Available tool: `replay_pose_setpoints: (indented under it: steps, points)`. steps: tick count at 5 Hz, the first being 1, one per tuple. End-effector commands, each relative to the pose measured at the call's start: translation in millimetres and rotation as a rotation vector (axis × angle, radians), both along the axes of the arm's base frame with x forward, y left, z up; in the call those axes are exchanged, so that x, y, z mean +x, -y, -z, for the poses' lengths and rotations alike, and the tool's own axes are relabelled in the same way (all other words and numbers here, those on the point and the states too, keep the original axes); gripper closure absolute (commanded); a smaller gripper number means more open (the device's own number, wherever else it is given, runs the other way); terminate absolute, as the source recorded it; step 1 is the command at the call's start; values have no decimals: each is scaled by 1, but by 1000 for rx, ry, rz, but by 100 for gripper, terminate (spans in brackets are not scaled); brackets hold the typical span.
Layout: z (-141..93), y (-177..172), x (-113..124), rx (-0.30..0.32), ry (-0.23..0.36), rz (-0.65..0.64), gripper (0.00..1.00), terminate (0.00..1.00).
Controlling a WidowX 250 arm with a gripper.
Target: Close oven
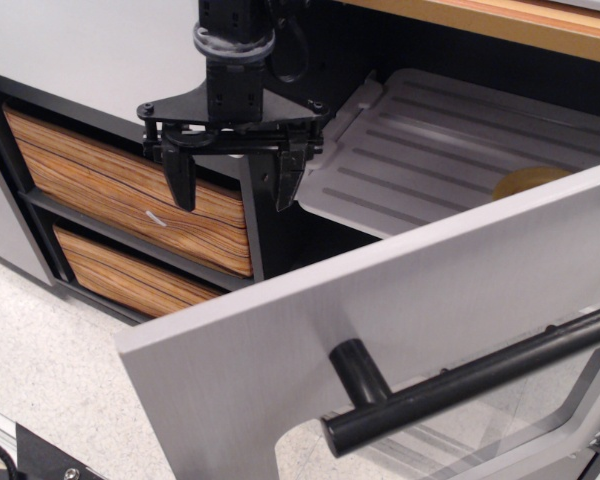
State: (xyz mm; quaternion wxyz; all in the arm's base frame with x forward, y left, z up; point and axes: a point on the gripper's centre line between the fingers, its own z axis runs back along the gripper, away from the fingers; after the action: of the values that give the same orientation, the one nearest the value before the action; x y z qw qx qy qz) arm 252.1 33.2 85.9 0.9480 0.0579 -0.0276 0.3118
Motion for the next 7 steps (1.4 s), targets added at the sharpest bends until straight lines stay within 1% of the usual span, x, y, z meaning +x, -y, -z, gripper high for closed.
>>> replay_pose_setpoints:
  steps: [1, 2, 3, 4, 5, 6, 7]
  points:
    - [0, 0, 0, 0, 0, 0, 0, 0]
    - [-18, 14, 0, -25, -8, -88, 0, 0]
    - [-45, 28, 4, -107, -16, -141, 0, 0]
    - [-67, 45, -3, -149, -25, -152, 0, 0]
    - [-88, 65, -14, -194, -52, -173, 0, 0]
    - [-106, 86, -15, -242, -82, -167, 0, 0]
    - [-114, 103, -19, -274, -95, -147, 0, 0]
